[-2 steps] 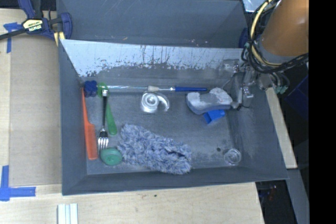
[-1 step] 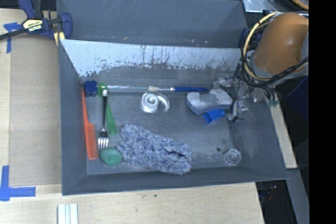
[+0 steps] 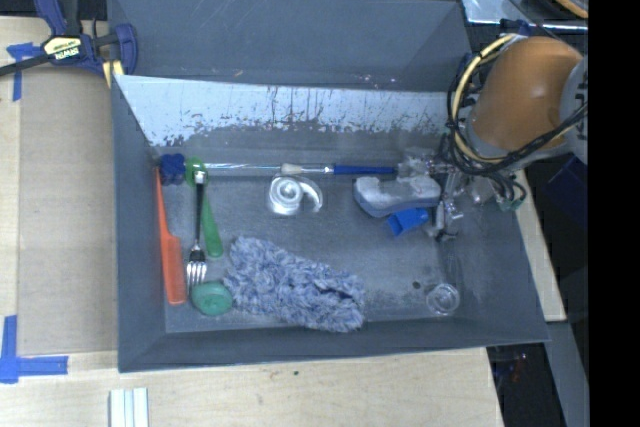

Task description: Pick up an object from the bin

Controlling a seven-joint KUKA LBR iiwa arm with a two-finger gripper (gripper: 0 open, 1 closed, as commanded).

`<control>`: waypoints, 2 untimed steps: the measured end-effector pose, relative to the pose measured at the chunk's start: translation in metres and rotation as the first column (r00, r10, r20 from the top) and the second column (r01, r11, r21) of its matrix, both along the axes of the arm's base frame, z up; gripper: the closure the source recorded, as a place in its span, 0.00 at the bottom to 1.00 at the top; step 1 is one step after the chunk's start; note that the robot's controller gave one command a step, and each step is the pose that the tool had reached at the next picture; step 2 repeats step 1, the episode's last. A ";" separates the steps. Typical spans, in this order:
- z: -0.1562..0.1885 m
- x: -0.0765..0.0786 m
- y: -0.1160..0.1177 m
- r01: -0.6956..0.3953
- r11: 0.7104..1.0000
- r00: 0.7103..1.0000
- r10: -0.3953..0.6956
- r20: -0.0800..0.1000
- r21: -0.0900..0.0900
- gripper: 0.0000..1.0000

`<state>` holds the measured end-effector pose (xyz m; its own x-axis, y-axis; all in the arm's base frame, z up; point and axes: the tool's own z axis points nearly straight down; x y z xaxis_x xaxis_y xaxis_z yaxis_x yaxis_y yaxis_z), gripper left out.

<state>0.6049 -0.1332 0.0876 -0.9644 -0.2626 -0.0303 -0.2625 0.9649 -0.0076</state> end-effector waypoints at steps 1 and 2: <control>-0.012 -0.003 -0.005 0.249 0.968 0.968 -0.249 0.003 0.009 0.00; -0.012 -0.003 -0.005 0.249 0.968 0.968 -0.249 0.003 0.009 0.00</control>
Offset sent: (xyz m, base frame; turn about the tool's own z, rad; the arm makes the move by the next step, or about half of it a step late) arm 0.0056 0.0045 0.0009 -0.0085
